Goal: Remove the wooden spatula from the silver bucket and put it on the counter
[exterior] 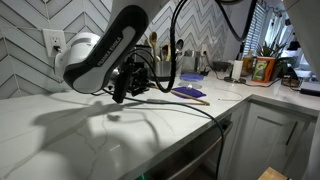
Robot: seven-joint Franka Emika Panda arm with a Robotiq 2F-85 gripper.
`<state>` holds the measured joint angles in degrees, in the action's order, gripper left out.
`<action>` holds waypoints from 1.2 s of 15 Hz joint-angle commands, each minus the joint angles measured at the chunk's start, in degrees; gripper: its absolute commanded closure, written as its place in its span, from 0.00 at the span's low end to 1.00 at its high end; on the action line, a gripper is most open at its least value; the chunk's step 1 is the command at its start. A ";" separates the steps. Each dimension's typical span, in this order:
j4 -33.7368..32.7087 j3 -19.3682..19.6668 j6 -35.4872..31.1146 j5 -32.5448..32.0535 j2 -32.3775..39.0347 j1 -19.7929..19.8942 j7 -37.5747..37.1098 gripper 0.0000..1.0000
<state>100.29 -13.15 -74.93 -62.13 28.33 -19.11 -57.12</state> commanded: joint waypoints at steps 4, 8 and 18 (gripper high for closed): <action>-0.41 0.90 -0.98 -1.81 1.39 -0.88 -1.49 0.48; -0.09 0.71 -2.28 -0.94 1.21 -0.40 -1.78 0.17; 2.60 1.92 -13.15 3.60 -0.86 2.73 -8.34 0.00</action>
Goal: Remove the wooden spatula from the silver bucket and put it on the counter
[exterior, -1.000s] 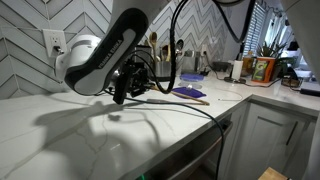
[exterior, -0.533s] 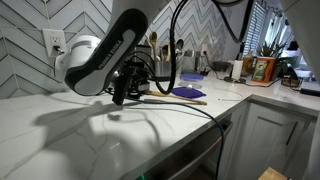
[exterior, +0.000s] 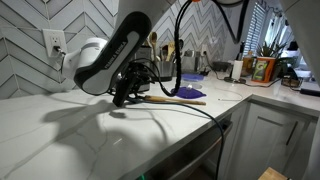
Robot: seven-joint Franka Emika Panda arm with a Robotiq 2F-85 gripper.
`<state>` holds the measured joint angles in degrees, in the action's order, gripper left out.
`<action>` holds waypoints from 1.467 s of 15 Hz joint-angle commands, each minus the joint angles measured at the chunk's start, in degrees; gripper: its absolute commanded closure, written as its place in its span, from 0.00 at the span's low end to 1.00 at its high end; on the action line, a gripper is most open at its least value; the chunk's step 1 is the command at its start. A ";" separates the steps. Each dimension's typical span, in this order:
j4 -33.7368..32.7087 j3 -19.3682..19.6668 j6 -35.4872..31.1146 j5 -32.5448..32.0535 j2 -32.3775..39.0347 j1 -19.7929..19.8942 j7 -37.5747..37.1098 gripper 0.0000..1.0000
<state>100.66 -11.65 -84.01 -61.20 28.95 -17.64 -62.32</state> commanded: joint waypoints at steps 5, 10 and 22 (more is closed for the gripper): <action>3.02 0.52 -6.91 6.86 -6.37 2.36 -2.46 0.00; 3.28 0.37 -6.24 13.05 -14.61 3.40 2.23 0.00; 2.89 1.85 -4.76 26.65 -33.23 6.74 31.04 0.00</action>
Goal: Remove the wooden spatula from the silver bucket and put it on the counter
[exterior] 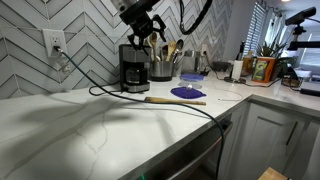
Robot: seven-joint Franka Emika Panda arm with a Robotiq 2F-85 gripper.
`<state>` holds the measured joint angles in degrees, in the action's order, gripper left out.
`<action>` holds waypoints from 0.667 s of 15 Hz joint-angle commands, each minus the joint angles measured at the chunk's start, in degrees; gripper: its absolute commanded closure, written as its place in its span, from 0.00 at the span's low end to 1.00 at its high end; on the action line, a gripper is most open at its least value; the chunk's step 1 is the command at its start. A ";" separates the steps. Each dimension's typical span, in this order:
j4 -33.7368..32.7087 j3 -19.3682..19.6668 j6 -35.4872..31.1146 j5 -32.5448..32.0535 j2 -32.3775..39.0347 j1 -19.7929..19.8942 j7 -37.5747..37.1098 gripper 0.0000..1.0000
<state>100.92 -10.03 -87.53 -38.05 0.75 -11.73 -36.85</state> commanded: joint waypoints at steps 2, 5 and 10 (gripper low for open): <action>2.94 0.51 -1.88 5.41 -7.21 1.41 7.79 0.00; -0.12 -0.54 0.14 3.71 -5.25 1.52 6.64 0.00; 0.85 -0.53 -0.32 3.89 -5.64 1.66 6.91 0.00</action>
